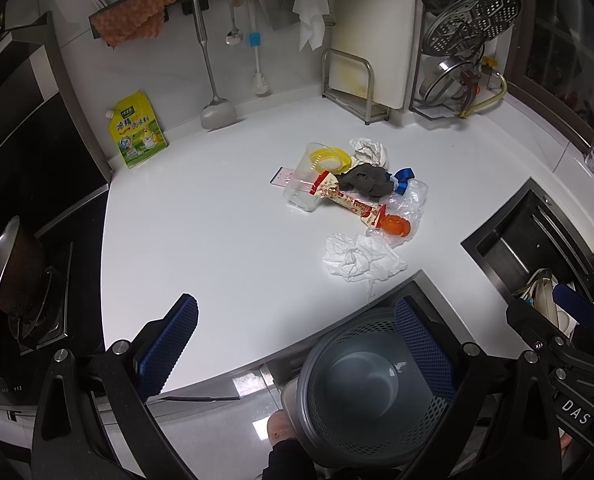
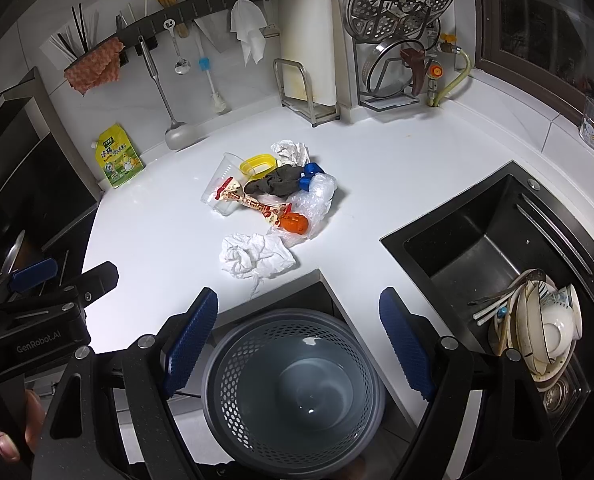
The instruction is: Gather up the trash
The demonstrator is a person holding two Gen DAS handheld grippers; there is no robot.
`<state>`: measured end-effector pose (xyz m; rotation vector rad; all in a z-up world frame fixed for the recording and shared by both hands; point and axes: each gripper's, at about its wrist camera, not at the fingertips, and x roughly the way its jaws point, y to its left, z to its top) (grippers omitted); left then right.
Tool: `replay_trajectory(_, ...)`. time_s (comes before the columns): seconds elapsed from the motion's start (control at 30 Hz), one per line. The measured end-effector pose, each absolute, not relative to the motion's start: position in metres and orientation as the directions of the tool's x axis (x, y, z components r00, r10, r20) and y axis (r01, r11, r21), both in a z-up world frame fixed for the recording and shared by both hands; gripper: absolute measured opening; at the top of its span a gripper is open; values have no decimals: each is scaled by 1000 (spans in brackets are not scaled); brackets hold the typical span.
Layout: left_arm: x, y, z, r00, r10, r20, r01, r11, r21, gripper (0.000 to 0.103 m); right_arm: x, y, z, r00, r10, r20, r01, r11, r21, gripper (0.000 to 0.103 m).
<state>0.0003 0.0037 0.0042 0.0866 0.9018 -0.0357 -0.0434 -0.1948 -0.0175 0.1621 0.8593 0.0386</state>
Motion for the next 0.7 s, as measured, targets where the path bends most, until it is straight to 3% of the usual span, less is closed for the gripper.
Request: replay_trajectory(0.7,3,5,0,615,7,-788,66,996,60,97,-41,-195,-21,648,104,-754,30,986,161,79)
